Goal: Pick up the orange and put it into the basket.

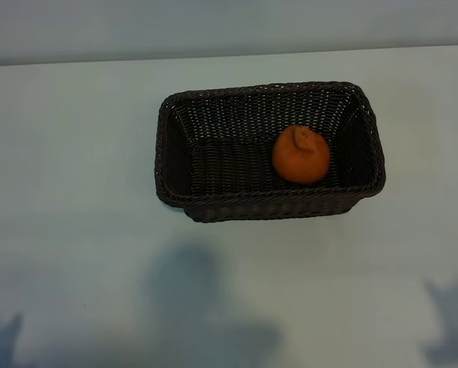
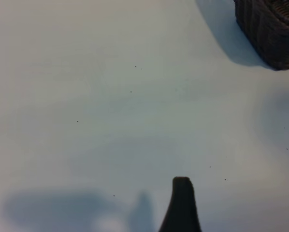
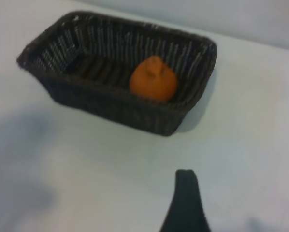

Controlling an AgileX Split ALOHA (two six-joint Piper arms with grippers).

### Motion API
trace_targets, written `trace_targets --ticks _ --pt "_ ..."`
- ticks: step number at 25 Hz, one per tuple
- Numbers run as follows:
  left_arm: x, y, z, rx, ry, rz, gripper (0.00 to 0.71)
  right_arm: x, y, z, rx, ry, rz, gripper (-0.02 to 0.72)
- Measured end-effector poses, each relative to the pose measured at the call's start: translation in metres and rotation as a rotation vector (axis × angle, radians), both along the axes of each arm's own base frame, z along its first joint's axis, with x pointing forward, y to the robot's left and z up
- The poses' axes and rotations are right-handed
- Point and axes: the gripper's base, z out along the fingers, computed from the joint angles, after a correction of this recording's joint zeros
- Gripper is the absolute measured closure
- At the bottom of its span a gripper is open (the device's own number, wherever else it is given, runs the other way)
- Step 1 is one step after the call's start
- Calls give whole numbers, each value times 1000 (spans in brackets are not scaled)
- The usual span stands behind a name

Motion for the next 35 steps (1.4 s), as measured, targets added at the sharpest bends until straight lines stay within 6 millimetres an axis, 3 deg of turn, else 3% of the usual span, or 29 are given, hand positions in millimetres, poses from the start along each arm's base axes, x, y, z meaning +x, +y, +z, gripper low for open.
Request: trace_targets --ticks 10,24,35 --pt "0 0 0 1 0 0 120 2 -2 -33 -20 46 46 172" --pt "0 0 0 1 0 -1 121 5 -11 -40 -3 101 -87 178" --pt "0 0 0 1 0 -1 121 5 -12 -40 -1 100 -92 195"
